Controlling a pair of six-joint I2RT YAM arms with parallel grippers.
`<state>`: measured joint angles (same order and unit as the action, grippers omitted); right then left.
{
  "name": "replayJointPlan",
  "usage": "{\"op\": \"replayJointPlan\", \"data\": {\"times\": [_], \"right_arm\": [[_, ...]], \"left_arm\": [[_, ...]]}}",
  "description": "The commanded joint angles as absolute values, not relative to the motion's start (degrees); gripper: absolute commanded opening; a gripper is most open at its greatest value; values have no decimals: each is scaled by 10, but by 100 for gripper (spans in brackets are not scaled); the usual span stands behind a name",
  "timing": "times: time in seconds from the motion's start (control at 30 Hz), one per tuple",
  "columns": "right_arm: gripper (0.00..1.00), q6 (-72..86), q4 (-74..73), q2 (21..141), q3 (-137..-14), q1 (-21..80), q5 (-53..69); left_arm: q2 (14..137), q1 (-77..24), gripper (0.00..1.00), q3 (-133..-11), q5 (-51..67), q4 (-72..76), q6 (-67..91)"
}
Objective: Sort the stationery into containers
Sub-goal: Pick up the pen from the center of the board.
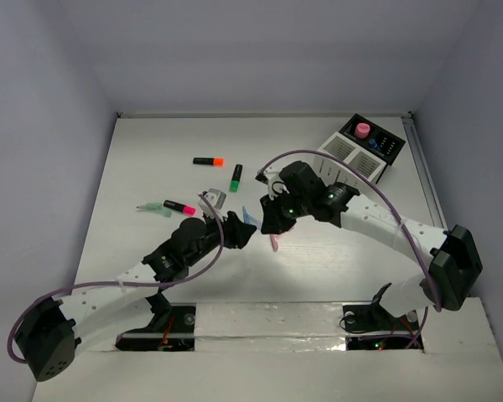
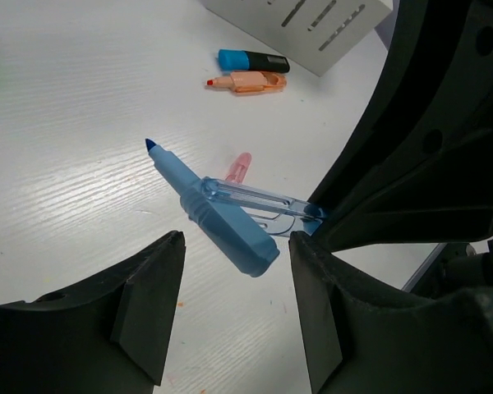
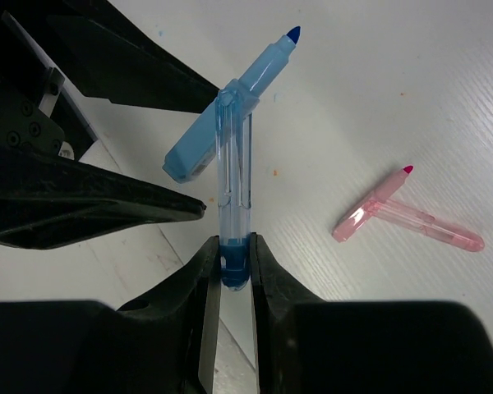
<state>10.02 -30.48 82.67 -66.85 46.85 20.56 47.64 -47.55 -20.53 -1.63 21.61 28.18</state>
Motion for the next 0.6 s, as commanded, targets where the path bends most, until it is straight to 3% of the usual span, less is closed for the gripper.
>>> {"op": "replayJointPlan", "data": {"times": [0.0, 0.17, 0.3, 0.57], "right_arm": [[0, 94, -296, 829, -672, 467, 222], [0, 94, -294, 826, -670, 467, 225], [0, 94, -294, 819, -668, 467, 228], [0, 84, -303, 791, -662, 461, 238]], "left_arm": [[484, -483, 50, -237, -30, 241, 265], [483, -483, 45, -239, -44, 236, 266], [475, -489, 24, -241, -61, 221, 267], [445, -489, 4, -241, -70, 182, 266]]}}
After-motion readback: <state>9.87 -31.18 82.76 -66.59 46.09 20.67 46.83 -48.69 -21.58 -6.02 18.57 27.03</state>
